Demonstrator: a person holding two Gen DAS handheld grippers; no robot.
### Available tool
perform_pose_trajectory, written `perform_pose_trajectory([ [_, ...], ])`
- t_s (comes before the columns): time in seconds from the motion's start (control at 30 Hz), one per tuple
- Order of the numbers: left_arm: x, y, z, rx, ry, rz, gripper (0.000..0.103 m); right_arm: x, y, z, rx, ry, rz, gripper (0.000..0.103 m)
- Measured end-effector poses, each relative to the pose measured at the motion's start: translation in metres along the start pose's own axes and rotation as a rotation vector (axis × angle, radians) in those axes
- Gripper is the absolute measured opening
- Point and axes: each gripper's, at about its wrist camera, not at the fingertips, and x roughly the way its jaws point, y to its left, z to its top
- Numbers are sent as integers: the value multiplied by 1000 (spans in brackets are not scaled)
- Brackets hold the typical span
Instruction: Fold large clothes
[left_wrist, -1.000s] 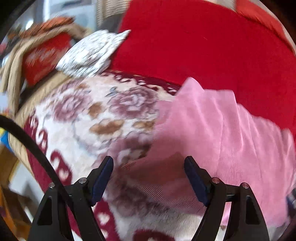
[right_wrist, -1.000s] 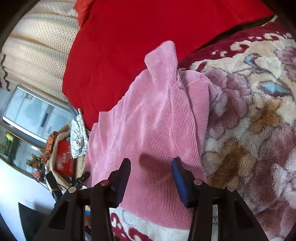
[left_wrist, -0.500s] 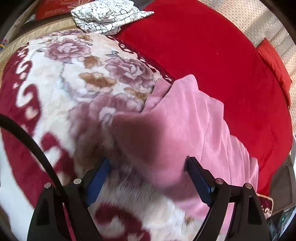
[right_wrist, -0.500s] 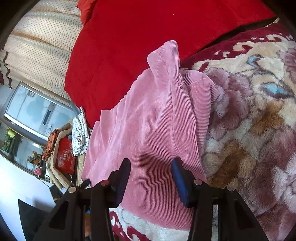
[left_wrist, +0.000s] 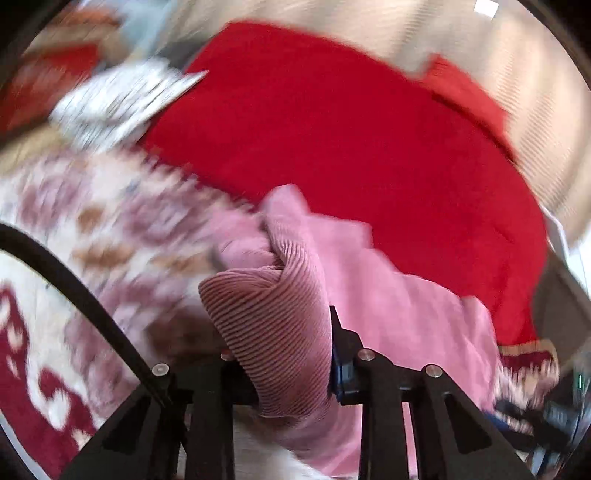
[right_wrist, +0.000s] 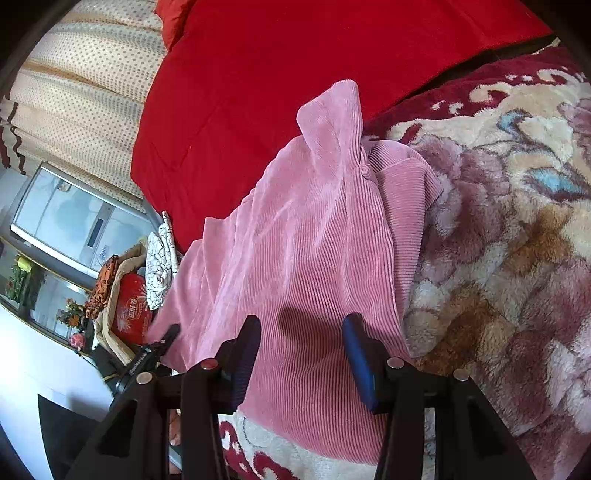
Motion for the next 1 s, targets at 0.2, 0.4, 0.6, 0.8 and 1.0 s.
perform_pose_trajectory([
  [0.2, -3, -104, -43, 433, 28, -113, 27, 0, -5, 4, 18, 10, 24, 51],
  [0.4, 20, -126, -70, 531, 116, -112, 27, -4, -13, 6, 41, 13, 60, 51],
  [0.6, 13, -121, -71, 517, 109, -122, 27, -8, -4, 20, 65, 20, 202, 68],
  [0.8, 11, -117, -69, 508, 107, -133, 28, 29, 37, 40, -15, 105, 264, 80],
  [1.0, 10, -108, -67, 483, 97, -167, 28, 91, 82, 42, -147, 258, 202, 80],
])
